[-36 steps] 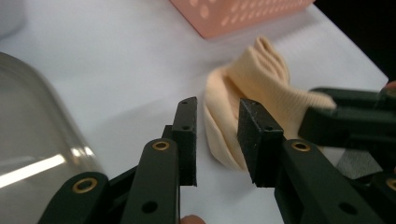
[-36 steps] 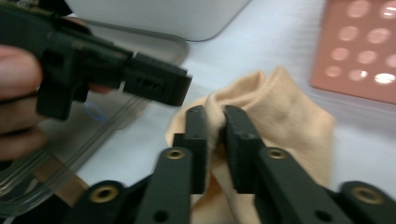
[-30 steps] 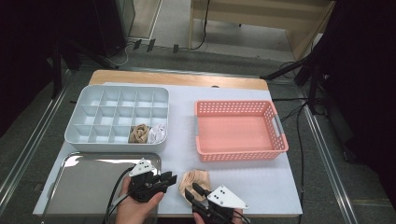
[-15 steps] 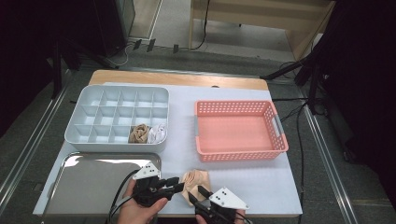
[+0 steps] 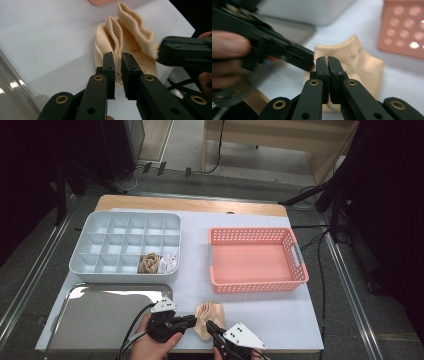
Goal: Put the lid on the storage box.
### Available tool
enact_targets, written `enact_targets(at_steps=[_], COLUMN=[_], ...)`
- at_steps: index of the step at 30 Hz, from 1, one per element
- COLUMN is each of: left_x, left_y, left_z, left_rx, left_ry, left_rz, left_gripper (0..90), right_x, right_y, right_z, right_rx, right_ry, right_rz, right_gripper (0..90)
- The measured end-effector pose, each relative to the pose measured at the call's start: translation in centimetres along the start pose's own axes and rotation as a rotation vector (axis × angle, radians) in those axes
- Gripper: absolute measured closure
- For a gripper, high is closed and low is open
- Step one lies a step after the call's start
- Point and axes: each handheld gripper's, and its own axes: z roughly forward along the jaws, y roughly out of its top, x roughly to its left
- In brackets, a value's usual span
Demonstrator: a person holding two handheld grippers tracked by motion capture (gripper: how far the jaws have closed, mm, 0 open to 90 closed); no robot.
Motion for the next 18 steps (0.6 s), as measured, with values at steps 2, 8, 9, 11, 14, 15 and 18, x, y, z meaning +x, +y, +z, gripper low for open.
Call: enact_targets(at_steps=[2, 8, 9, 11, 14, 15, 18], left_x=[-0.1, 0.4, 0.6, 0.6, 0.4, 0.2, -0.7], left_y=[-0.1, 0.1, 0.1, 0.3, 0.4, 0.4, 0.4], left_z=[0.0, -0.6, -0.8, -1.2, -1.4, -1.3, -1.1], left_rx=[-0.005, -0.045, -0.062, -0.099, -0.132, -0.14, -0.166], left_ry=[0.007, 0.02, 0.013, 0.009, 0.011, 0.012, 0.053], left_rz=[-0.004, -0.039, -0.048, -0.061, -0.057, -0.047, 0.03], left_gripper=[83.1, 74.7, 73.6, 71.8, 64.6, 62.0, 52.0], right_x=[0.3, 0.8, 0.8, 0.8, 0.9, 0.9, 0.4], right_y=[-0.2, -1.2, -1.3, -1.4, -1.5, -1.3, -0.7], right_z=[0.0, 1.4, 1.6, 1.9, 2.0, 1.8, 0.1], right_rx=[-0.016, 0.081, 0.087, 0.113, 0.111, 0.1, 0.046], right_ry=[0.006, 0.0, 0.002, 0.015, 0.019, 0.029, 0.027], right_rz=[-0.025, -0.052, -0.054, -0.057, -0.065, -0.06, -0.013], right_gripper=[89.4, 89.1, 88.9, 86.5, 74.1, 72.1, 68.4])
